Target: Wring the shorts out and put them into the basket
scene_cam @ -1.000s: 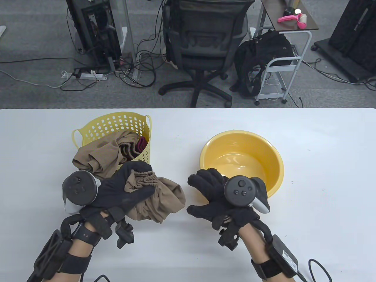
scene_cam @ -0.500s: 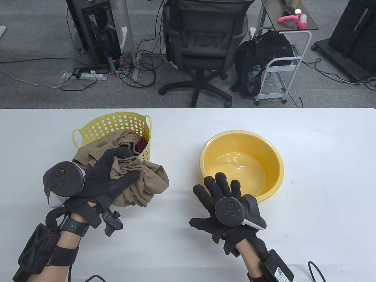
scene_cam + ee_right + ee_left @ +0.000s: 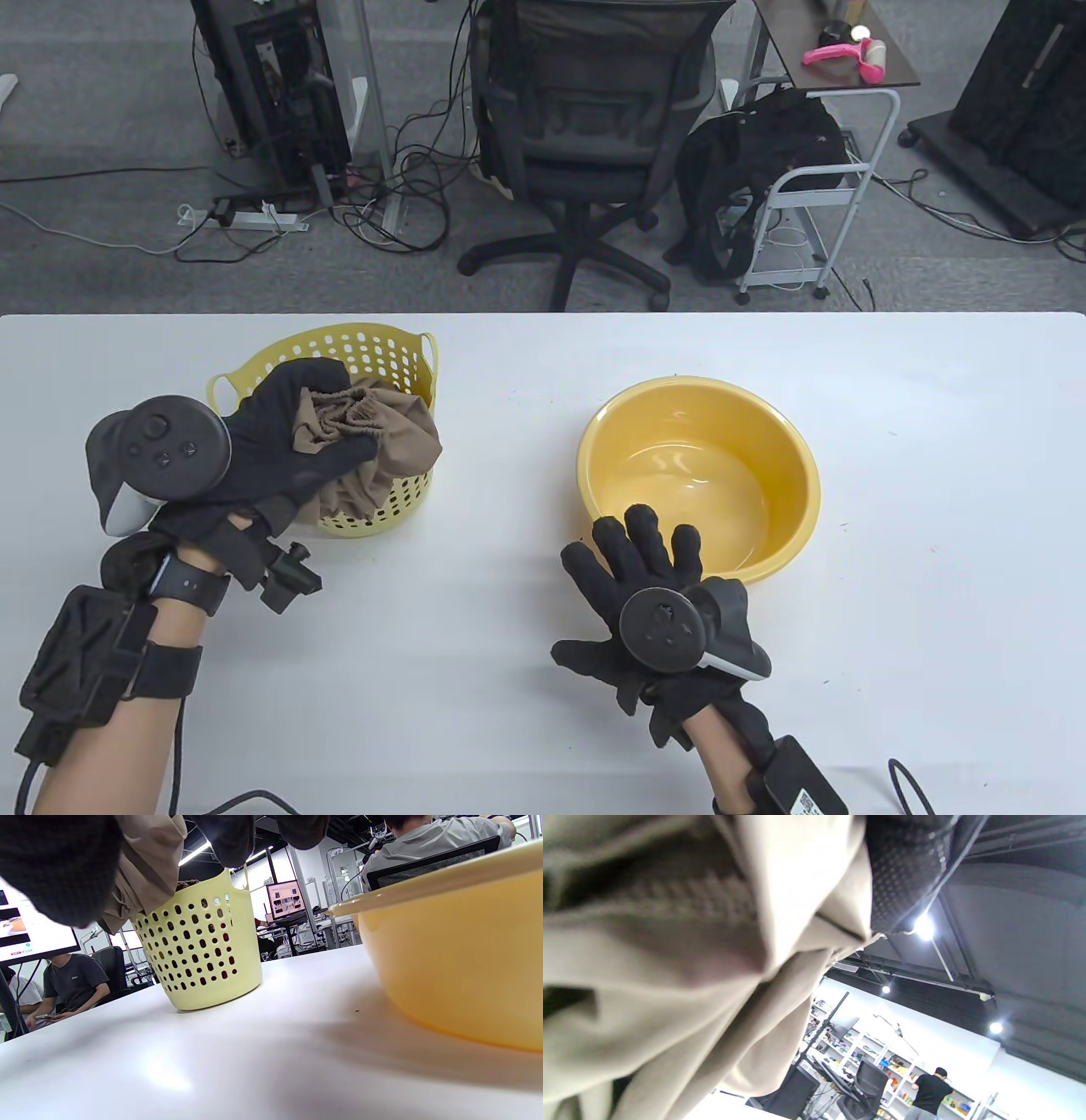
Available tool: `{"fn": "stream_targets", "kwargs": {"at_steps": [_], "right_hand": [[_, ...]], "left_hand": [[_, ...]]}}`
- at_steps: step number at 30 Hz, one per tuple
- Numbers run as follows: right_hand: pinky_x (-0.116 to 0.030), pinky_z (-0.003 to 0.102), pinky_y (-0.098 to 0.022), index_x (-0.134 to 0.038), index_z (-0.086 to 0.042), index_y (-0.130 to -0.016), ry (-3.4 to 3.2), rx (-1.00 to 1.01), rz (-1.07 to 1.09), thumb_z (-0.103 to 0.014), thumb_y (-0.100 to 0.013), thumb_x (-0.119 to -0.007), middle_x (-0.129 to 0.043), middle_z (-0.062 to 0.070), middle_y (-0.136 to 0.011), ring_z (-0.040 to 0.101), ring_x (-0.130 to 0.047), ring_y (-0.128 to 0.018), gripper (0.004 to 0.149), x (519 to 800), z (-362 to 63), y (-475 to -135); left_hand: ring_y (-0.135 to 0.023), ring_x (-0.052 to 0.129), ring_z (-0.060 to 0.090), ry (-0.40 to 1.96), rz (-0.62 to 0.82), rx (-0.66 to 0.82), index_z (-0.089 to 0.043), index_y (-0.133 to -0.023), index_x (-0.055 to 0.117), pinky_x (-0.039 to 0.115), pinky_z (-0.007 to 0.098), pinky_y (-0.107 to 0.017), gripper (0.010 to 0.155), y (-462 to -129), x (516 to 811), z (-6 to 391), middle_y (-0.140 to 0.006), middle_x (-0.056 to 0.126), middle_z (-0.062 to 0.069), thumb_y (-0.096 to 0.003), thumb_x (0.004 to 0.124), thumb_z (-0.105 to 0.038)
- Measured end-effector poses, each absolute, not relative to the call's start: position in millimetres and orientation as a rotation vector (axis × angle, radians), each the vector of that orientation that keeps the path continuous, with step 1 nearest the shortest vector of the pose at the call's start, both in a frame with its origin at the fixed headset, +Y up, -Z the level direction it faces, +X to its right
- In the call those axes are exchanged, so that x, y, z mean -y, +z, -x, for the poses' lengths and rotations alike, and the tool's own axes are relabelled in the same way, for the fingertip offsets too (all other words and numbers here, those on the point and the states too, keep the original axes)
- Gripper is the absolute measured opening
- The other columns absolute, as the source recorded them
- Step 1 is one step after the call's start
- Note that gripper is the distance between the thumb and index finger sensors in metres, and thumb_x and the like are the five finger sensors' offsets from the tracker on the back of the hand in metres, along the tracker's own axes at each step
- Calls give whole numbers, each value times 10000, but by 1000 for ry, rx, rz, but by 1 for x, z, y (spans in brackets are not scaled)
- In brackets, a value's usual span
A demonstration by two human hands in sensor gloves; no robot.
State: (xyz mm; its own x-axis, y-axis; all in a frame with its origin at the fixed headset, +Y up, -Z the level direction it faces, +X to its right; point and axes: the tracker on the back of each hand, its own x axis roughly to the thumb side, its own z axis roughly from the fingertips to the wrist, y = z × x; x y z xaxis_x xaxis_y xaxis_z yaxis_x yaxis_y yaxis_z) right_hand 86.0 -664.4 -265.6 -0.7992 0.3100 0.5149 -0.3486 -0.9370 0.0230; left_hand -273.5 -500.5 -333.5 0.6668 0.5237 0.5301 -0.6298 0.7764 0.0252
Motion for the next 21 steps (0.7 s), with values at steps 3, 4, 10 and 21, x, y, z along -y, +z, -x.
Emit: {"fn": "stream_targets", "kwargs": {"at_steps": [3, 4, 10, 21], "right_hand": [[-185, 810, -626, -479, -162, -1121, 2689, 113, -750, -713, -430, -809, -336, 267, -1147, 574, -208, -1035, 943, 664, -88, -264], [-185, 810, -626, -479, -162, -1121, 2686, 114, -750, -712, -430, -809, -342, 266, -1146, 572, -209, -1036, 943, 663, -89, -264], [-185, 811, -625, -484, -161, -1119, 2677, 126, -750, -711, -429, -809, -354, 268, -1142, 573, -213, -1036, 941, 662, -92, -261], [-183, 809, -626, -484, -164, -1119, 2656, 156, -777, -712, -430, -806, -348, 264, -1146, 571, -213, -1038, 938, 656, -92, -255]], "left_hand": [[-1015, 770, 415, 595, -234, 534, -255, -1022, 483, 683, 615, -698, 735, -339, 498, 273, -1121, 614, 118, -474, 962, -359], [-1019, 767, 412, 580, -245, 533, -259, -1020, 484, 681, 612, -703, 735, -340, 496, 273, -1123, 611, 113, -472, 963, -357], [-1041, 740, 412, 513, -287, 522, -277, -1014, 481, 654, 613, -723, 724, -348, 489, 274, -1133, 595, 95, -473, 959, -341], [-1124, 601, 415, 523, -310, 448, -373, -981, 462, 536, 630, -761, 689, -370, 509, 272, -1180, 503, -8, -481, 933, -321]]}}
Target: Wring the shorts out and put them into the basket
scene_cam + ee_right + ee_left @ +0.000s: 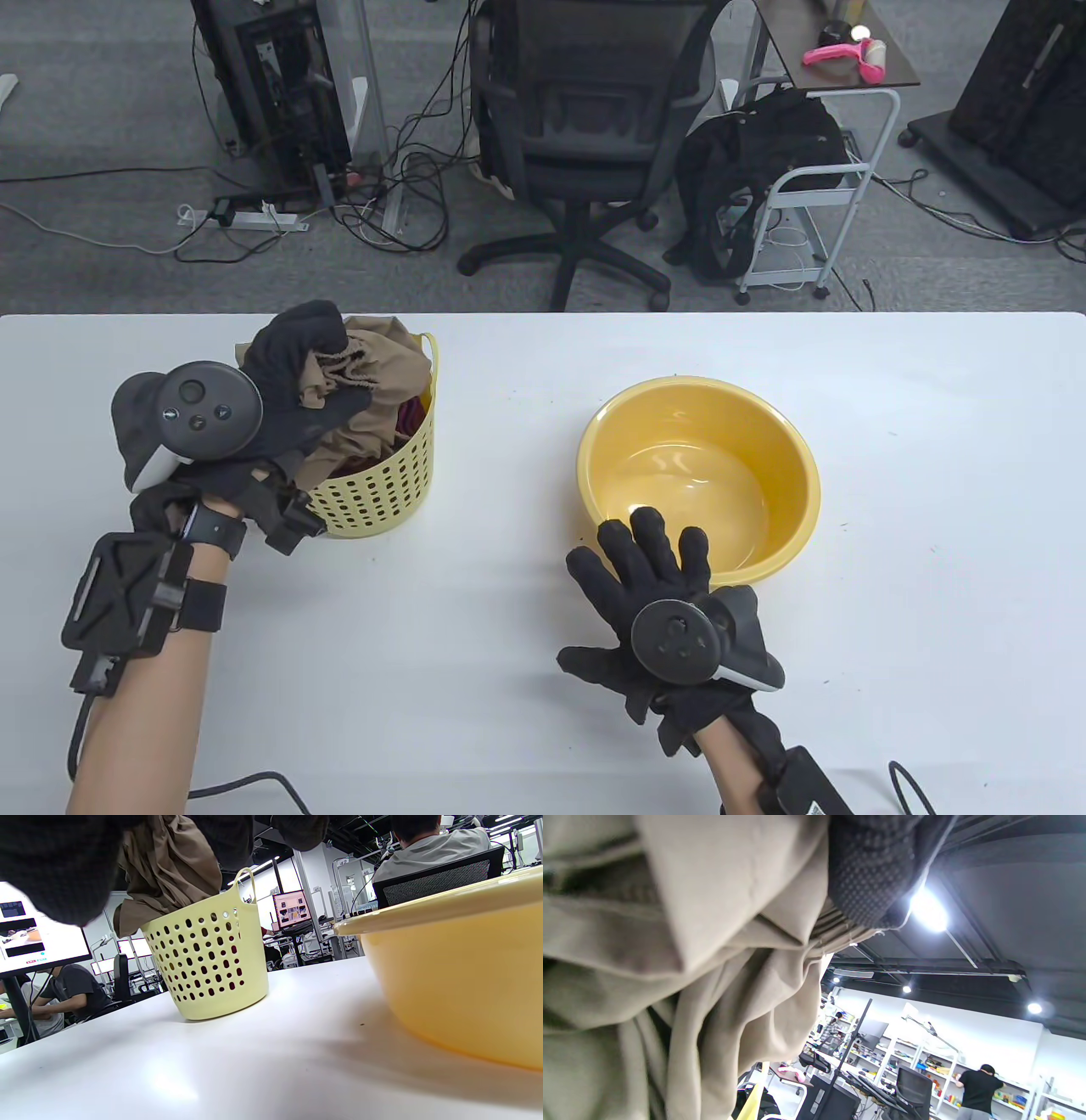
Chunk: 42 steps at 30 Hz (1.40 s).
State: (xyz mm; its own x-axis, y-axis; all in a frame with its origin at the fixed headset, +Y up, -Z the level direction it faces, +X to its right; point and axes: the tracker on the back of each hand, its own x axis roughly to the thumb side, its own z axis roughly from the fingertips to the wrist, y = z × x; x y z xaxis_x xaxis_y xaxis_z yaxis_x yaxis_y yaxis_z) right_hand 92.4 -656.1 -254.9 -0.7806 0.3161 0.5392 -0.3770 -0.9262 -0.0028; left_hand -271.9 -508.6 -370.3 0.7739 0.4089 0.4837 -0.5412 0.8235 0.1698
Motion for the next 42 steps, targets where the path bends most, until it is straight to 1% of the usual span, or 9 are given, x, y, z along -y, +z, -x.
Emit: {"fn": "stream_targets", "kwargs": {"at_steps": [9, 14, 19, 22, 24, 27, 33, 37, 42], "right_hand": [[-186, 808, -628, -488, -165, -1118, 2652, 178, -797, -714, -429, -802, -351, 263, -1146, 569, -217, -1039, 935, 654, -93, -252], [-186, 807, -629, -488, -165, -1118, 2651, 184, -798, -714, -430, -801, -346, 263, -1148, 567, -220, -1040, 934, 654, -93, -251], [-187, 808, -629, -491, -166, -1117, 2651, 183, -799, -715, -430, -799, -346, 263, -1149, 566, -224, -1041, 932, 654, -93, -251], [-188, 807, -629, -492, -166, -1117, 2654, 180, -802, -716, -429, -800, -353, 262, -1146, 566, -225, -1041, 932, 654, -93, -251], [-188, 808, -628, -493, -165, -1116, 2656, 180, -802, -715, -429, -800, -346, 263, -1149, 567, -226, -1041, 933, 654, -93, -251], [-189, 808, -628, -494, -165, -1116, 2657, 179, -800, -716, -429, -798, -347, 264, -1149, 567, -227, -1041, 932, 654, -94, -251], [-188, 807, -629, -493, -164, -1117, 2657, 180, -797, -714, -430, -799, -355, 264, -1146, 566, -229, -1041, 932, 653, -95, -251], [-188, 807, -628, -496, -164, -1115, 2658, 181, -799, -716, -428, -799, -368, 261, -1143, 566, -231, -1041, 931, 653, -95, -251], [-190, 808, -628, -492, -162, -1117, 2663, 179, -797, -717, -430, -797, -363, 264, -1144, 567, -231, -1041, 935, 654, -96, -251]], "left_hand": [[-1115, 591, 452, 383, -206, 286, -423, -978, 472, 543, 680, -727, 637, -386, 536, 268, -1200, 500, 24, -514, 906, -374], [-1140, 472, 489, 291, -135, 228, -423, -1013, 430, 414, 757, -708, 647, -390, 548, 267, -1235, 417, 68, -534, 864, -413], [-1133, 446, 526, 151, -80, 188, -421, -1046, 395, 398, 775, -692, 661, -394, 557, 262, -1253, 366, 110, -547, 828, -448], [-1124, 436, 563, 113, -20, 183, -426, -1066, 379, 405, 787, -676, 669, -397, 565, 258, -1258, 343, 146, -554, 806, -470], [-1119, 425, 578, 131, 11, 192, -422, -1069, 412, 399, 793, -670, 645, -399, 570, 256, -1258, 345, 160, -556, 799, -470], [-1115, 386, 604, 145, 97, 204, -408, -1099, 408, 387, 797, -661, 653, -403, 578, 253, -1264, 310, 192, -561, 766, -506], [-1109, 340, 629, 153, 190, 231, -364, -1138, 412, 367, 811, -649, 675, -410, 591, 248, -1268, 293, 221, -563, 697, -571], [-1109, 335, 625, 170, 187, 232, -355, -1142, 407, 362, 809, -651, 677, -410, 594, 246, -1265, 298, 229, -559, 675, -572], [-1114, 316, 617, 131, 117, 232, -356, -1145, 371, 303, 810, -653, 711, -404, 586, 246, -1264, 299, 229, -551, 689, -581]]}}
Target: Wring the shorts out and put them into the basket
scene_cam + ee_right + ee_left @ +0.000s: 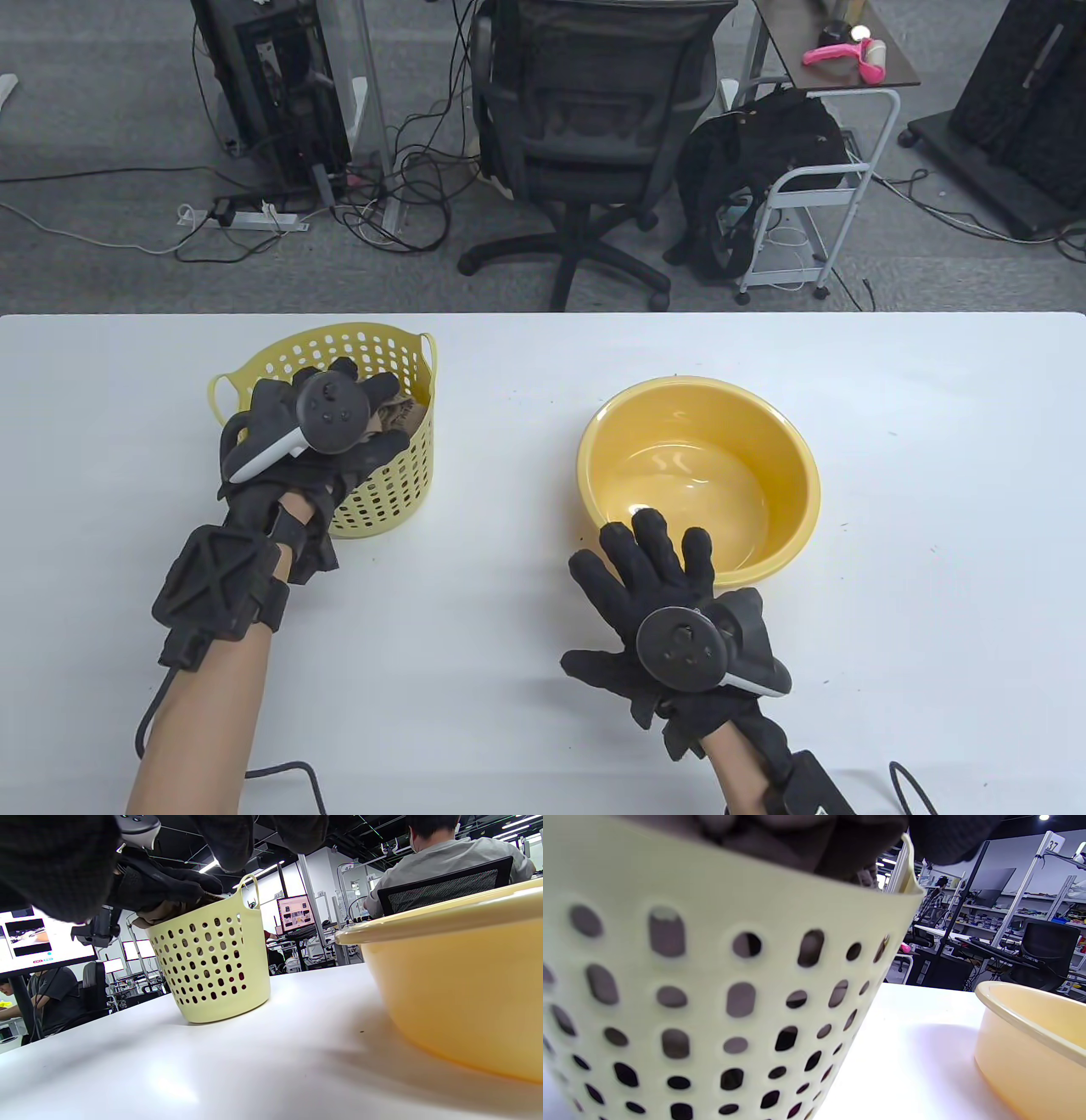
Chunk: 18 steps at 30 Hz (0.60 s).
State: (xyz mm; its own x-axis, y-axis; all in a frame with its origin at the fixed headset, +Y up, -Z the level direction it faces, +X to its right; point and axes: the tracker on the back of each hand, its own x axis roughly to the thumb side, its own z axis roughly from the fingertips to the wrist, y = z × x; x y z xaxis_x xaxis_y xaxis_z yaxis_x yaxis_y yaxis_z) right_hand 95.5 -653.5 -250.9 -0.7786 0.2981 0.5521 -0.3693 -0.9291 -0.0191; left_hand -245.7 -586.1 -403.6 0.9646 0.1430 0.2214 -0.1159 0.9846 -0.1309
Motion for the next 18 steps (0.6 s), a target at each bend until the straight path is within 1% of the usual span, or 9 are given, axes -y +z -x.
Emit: {"fn": "stream_targets", "kwargs": {"at_steps": [5, 12, 15, 18], "right_hand": [[-192, 807, -628, -490, -162, -1117, 2673, 173, -792, -721, -426, -795, -366, 263, -1144, 566, -233, -1041, 940, 654, -96, -251], [-196, 808, -627, -490, -160, -1118, 2682, 175, -785, -724, -426, -794, -368, 265, -1143, 569, -236, -1040, 942, 653, -97, -251], [-197, 808, -627, -486, -159, -1119, 2685, 171, -786, -724, -425, -795, -372, 266, -1141, 569, -237, -1039, 947, 654, -97, -251], [-199, 808, -628, -484, -158, -1119, 2690, 167, -782, -727, -425, -792, -365, 268, -1143, 569, -237, -1039, 949, 654, -97, -251]], "left_hand": [[-1111, 293, 621, 74, 72, 282, -335, -1151, 373, 269, 815, -643, 737, -386, 570, 242, -1264, 289, 229, -545, 717, -577], [-1113, 287, 619, 6, -23, 384, -319, -1152, 389, 259, 815, -641, 739, -346, 551, 228, -1263, 284, 230, -546, 728, -570], [-1111, 287, 622, 5, -48, 441, -310, -1154, 395, 262, 815, -640, 741, -328, 550, 218, -1263, 281, 232, -547, 729, -572], [-1108, 285, 630, 30, -70, 491, -305, -1156, 398, 269, 821, -634, 756, -312, 557, 208, -1262, 275, 240, -541, 736, -586]]}}
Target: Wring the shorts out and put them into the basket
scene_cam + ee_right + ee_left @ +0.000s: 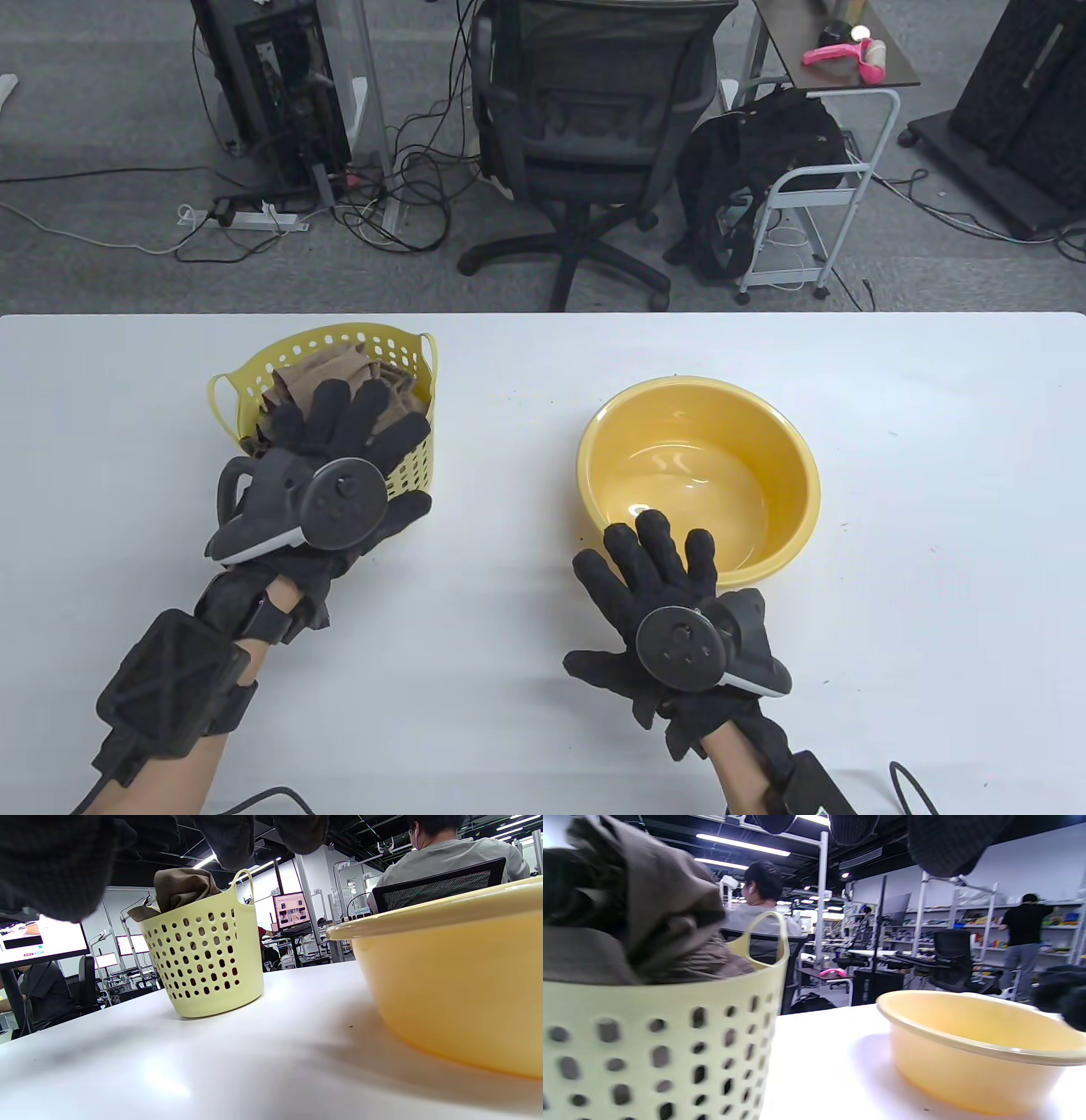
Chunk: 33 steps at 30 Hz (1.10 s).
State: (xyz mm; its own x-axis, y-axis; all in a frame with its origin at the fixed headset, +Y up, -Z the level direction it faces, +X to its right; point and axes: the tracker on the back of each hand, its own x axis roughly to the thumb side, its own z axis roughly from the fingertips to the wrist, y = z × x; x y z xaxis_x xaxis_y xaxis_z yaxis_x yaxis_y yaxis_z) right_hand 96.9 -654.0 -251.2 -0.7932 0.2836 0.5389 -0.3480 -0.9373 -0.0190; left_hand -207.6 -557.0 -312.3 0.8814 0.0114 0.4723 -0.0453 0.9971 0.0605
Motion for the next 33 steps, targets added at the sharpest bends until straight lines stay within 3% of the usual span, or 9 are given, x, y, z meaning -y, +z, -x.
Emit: {"fn": "stream_targets", "kwargs": {"at_steps": [8, 16, 24, 33], "right_hand": [[-201, 809, -627, -466, -154, -1122, 2697, 152, -766, -732, -421, -794, -365, 271, -1140, 570, -232, -1039, 966, 655, -97, -252], [-200, 812, -624, -438, -148, -1128, 2706, 132, -762, -744, -415, -791, -333, 277, -1146, 574, -227, -1037, 994, 656, -97, -253], [-192, 813, -622, -418, -146, -1132, 2718, 85, -758, -749, -415, -788, -324, 278, -1145, 575, -212, -1036, 1008, 659, -96, -254], [-190, 813, -620, -413, -144, -1133, 2727, 77, -757, -750, -416, -786, -322, 277, -1145, 576, -212, -1034, 1010, 660, -96, -255]], "left_hand": [[-1094, 267, 683, 26, -114, 552, -279, -1176, 377, 296, 868, -602, 874, -280, 613, 187, -1269, 241, 256, -499, 747, -690], [-1090, 239, 693, 14, -72, 549, -270, -1187, 355, 309, 888, -583, 919, -269, 660, 183, -1271, 223, 266, -484, 715, -741], [-1106, 231, 663, 29, -18, 542, -280, -1187, 349, 278, 862, -612, 905, -271, 692, 190, -1275, 229, 259, -487, 671, -755], [-1109, 227, 660, 17, -7, 561, -287, -1186, 349, 280, 858, -620, 904, -271, 697, 190, -1277, 233, 256, -484, 677, -753]]}}
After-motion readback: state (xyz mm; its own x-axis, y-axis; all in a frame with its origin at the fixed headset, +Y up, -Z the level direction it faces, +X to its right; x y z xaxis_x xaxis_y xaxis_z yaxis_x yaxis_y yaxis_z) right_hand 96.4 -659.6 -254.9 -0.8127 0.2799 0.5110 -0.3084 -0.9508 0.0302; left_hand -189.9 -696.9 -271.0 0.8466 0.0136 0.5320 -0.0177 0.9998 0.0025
